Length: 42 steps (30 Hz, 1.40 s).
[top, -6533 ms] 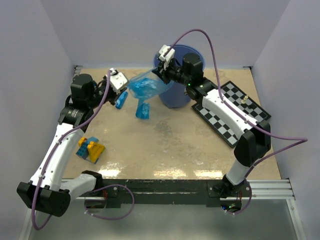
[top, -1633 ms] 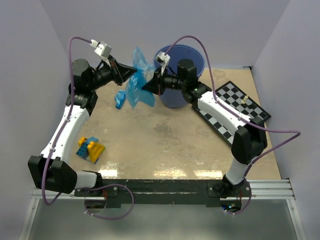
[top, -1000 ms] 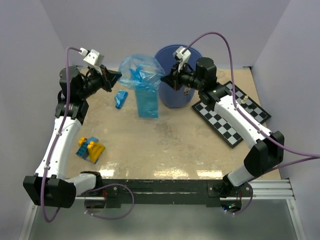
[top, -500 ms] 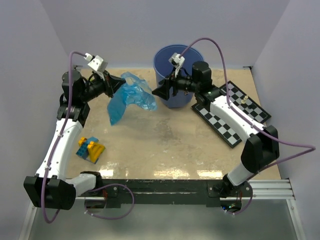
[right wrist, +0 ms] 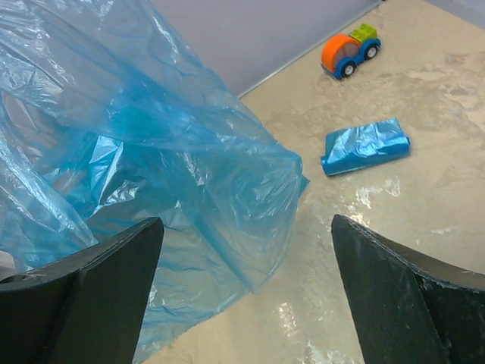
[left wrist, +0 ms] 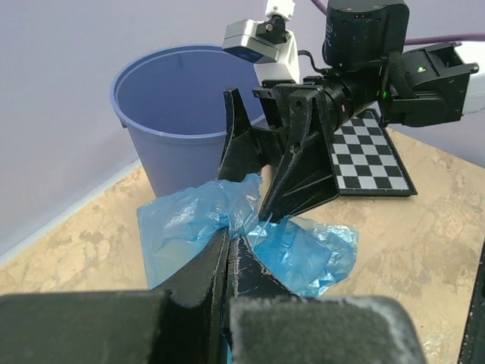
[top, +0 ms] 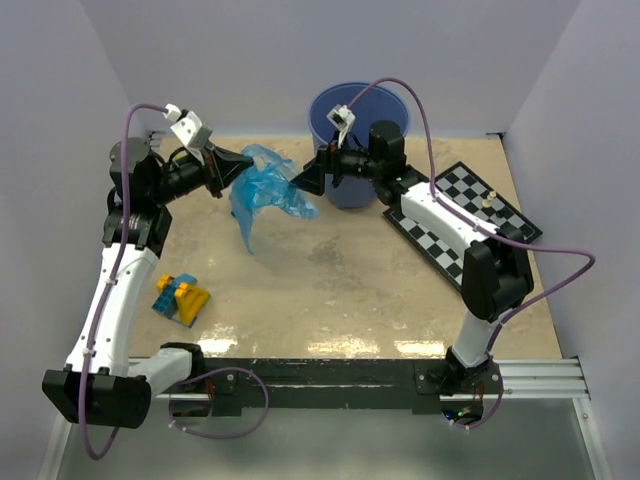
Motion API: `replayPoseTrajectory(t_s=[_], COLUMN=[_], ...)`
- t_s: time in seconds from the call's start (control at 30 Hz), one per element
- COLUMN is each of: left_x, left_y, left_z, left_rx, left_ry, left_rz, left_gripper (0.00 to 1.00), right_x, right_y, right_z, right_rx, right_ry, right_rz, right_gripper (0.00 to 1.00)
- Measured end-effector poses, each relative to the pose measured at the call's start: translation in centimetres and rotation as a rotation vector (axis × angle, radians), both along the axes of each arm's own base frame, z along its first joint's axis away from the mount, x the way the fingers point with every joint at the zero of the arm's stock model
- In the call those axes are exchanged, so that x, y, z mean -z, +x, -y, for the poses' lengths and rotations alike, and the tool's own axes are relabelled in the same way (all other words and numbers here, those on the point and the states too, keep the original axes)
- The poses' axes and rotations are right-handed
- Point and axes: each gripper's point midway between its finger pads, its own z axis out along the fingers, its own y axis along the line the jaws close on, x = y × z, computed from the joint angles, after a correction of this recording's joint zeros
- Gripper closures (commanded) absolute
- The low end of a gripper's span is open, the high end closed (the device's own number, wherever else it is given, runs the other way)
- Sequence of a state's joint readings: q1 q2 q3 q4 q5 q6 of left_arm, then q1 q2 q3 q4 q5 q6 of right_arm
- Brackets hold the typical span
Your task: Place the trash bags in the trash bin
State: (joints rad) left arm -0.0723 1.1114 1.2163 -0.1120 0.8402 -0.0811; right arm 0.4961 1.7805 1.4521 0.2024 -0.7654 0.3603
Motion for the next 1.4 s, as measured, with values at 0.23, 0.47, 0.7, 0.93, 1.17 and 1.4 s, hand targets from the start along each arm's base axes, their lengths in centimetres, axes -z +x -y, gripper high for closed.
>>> replayPoseTrajectory(t_s=[0.23,0.47,0.7,0.93,1.17,1.4], left_x=[-1.0,-1.5,-2.2,0.0,2.9,3.1], left_y=[-0.4,0.0,-0.3,0.0,-0.4,0.1], left_z=[-0.3,-1.3,-2.1,-4.4,-6.8,-7.8], left_rx=[-0.015,-0.086,-0.135,-0.251,-0.35,-0.41], left_ry=[0.024,0.055,0.088,0.217,0.339,0.366], left_rz=[0.052,0.1,0.152,0.154,0.135,0.137], left_gripper=[1.0,1.0,1.0,1.0,1.0,1.0], right_x=[-1.2,-1.1,-1.6,-2.2,-7.4,-6.0], right_y=[-1.4,-2.9,-2.8,1.6,3.5,4.1], right_z=[-1.3,-2.0,-2.0,0.2,5.0,8.0], right_rx=[-0.141,-0.279,-0.274,0.05,0.31,0.395], right_ry=[0.088,0.137,0.144,-0.003,-0.144,-0.338], right_rz=[-0.004,-0.04,-0.015,0.145,0.446,0.593], right_gripper=[0.38,1.0,1.0,1.0,1.0,1.0])
